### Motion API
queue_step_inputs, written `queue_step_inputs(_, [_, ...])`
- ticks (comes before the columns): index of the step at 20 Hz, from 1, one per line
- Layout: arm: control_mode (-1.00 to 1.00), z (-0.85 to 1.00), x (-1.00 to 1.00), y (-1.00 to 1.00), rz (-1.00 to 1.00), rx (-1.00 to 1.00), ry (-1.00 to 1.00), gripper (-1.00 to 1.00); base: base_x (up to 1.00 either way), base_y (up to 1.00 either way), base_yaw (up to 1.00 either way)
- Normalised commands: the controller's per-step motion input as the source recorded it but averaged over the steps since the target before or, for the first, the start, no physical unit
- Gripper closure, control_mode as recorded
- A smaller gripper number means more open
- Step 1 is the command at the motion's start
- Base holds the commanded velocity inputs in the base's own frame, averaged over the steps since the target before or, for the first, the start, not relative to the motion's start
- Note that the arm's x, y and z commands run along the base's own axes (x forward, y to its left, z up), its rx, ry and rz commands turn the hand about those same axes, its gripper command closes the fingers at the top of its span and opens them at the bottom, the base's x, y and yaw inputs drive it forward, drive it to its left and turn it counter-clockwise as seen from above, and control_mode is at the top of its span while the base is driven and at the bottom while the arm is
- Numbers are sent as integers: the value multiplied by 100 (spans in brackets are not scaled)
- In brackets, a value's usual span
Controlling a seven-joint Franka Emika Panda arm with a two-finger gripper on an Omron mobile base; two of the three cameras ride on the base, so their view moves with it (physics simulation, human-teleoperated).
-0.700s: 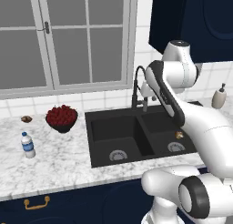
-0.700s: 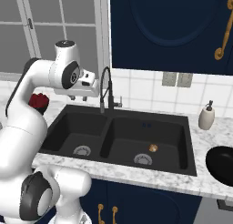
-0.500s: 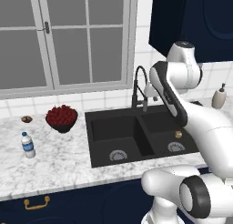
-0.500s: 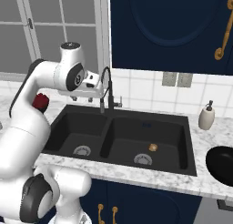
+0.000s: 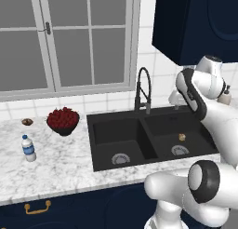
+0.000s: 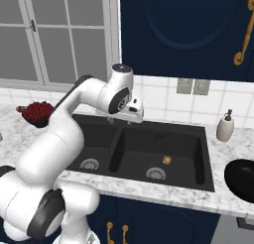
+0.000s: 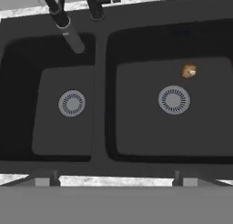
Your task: Pick the mushroom from the sink and place it in the bowl. Then pick the bowl and place it in the microwave. Then close the microwave door and press the start button.
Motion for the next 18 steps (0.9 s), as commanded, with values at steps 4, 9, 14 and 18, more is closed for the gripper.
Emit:
queue_step_inputs(4, [-100, -77, 20, -77, -10, 0, 20, -100, 0, 0, 0])
queue_step_inputs(9, [-100, -65, 29, -37, -9, 0, 18, -100, 0, 0, 0])
queue_step_inputs(14, [-100, -61, 28, -73, -26, 9, 12, -100, 0, 0, 0])
queue_step_inputs(18, [-100, -47, 8, -73, -20, 6, 9, -100, 0, 0, 0])
